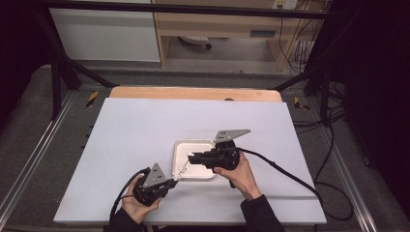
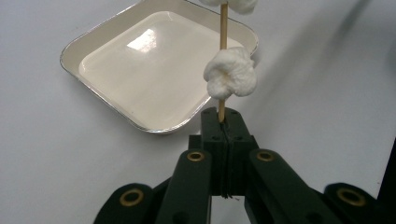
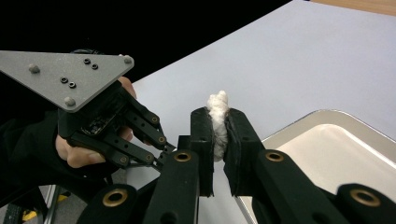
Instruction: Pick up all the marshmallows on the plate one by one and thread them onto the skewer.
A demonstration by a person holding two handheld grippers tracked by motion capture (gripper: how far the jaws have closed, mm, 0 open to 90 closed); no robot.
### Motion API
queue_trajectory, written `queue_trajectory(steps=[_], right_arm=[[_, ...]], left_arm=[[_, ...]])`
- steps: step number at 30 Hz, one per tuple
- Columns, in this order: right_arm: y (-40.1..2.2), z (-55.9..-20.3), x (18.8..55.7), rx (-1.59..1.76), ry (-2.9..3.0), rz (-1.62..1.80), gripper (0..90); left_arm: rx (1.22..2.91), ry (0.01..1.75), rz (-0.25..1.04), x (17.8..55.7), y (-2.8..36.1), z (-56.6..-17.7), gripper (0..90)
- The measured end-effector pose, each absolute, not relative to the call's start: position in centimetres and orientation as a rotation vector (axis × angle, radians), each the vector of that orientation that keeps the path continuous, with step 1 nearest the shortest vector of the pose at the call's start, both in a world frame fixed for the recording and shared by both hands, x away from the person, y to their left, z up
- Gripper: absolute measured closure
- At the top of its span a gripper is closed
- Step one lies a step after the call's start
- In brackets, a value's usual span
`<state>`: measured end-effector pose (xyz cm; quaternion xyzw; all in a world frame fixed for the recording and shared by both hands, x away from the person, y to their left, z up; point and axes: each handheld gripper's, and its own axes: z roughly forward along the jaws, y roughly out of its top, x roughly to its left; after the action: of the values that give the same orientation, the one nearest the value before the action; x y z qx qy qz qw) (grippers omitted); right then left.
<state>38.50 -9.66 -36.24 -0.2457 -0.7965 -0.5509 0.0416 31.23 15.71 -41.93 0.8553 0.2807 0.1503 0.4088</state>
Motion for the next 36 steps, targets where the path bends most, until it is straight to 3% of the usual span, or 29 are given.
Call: queue_trajectory(steps=[20,21,36], right_arm=[[-9.2,-36.9,38.5,-0.740,-2.433,-1.662,83.4],[-8.6,-37.5,38.4,-0.708,-2.479,-1.566,83.3],[-8.5,-37.4,38.3,-0.750,-2.455,-1.716,76.3]], left_arm=[[2.115,0.697,0.361,31.2,15.7,-41.3,89.2],[2.168,0.679,0.478,31.0,15.4,-41.0,89.2],[2.090,0.731,0.352,31.8,16.2,-41.2,89.1]])
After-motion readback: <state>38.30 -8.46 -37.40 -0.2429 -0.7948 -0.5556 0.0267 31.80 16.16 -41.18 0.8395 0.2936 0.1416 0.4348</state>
